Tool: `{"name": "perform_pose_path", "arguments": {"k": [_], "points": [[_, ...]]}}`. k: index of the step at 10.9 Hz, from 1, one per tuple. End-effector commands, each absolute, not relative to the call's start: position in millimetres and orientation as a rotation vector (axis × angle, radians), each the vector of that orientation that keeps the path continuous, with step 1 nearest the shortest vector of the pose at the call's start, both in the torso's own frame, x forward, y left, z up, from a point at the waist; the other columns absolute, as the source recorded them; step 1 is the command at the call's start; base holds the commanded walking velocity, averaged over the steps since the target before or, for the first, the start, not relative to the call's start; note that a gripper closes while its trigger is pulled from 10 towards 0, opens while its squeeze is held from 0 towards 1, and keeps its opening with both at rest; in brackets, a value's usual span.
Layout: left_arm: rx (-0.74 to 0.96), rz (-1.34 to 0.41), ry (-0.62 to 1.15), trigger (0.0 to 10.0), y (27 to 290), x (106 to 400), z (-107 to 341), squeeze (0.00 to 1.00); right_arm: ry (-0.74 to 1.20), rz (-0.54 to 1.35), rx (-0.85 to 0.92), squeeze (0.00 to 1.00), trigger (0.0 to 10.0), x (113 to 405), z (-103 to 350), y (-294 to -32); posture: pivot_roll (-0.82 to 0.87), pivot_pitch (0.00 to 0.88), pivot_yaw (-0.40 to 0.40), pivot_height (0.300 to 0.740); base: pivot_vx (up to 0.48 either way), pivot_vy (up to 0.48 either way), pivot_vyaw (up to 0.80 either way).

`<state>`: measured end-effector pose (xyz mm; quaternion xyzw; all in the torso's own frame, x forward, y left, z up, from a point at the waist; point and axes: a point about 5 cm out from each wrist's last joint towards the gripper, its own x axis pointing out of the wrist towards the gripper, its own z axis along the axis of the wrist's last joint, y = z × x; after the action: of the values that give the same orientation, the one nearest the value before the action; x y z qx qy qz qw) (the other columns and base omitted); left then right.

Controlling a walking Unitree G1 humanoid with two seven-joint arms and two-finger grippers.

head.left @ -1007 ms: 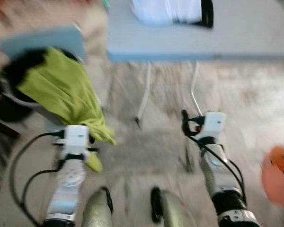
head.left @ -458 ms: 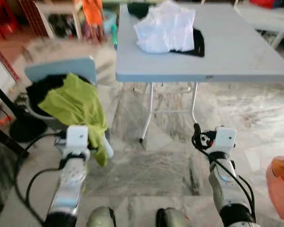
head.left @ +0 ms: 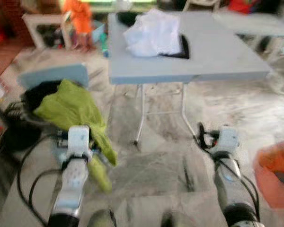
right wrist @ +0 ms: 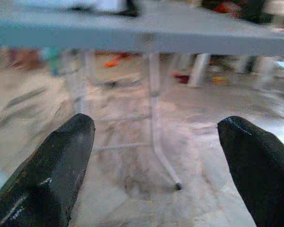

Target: Hang hanger

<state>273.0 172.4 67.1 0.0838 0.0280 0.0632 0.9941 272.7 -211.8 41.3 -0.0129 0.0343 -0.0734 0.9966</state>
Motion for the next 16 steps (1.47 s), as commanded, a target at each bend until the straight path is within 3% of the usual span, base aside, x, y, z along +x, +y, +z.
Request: {"name": "perform_pose_path", "arguments": {"k": [1, 6, 16], "points": [[0.160, 0.156, 0.082, 10.0, 176.8, 266.6, 61.8, 0.00, 0.043, -0.117, -0.032, 0.00, 10.0, 277.5, 48.1, -207.7, 0.02, 0.095, -0.013, 0.740, 0.000, 0.480, 0.00], [0.135, 0.040, 0.012, 10.0, 164.1, 260.4, 76.9, 0.00, 0.066, -0.111, -0.046, 0.00, 10.0, 264.8, 43.8, -209.4, 0.02, 0.170, -0.021, 0.740, 0.000, 0.096, 0.00], [0.105, -0.002, 0.023, 10.0, 157.7, 255.4, 81.7, 0.00, 0.082, -0.102, -0.050, 0.00, 10.0, 262.3, 46.2, -206.8, 0.02, 0.205, -0.025, 0.740, 0.458, 0.000, 0.00]]}}
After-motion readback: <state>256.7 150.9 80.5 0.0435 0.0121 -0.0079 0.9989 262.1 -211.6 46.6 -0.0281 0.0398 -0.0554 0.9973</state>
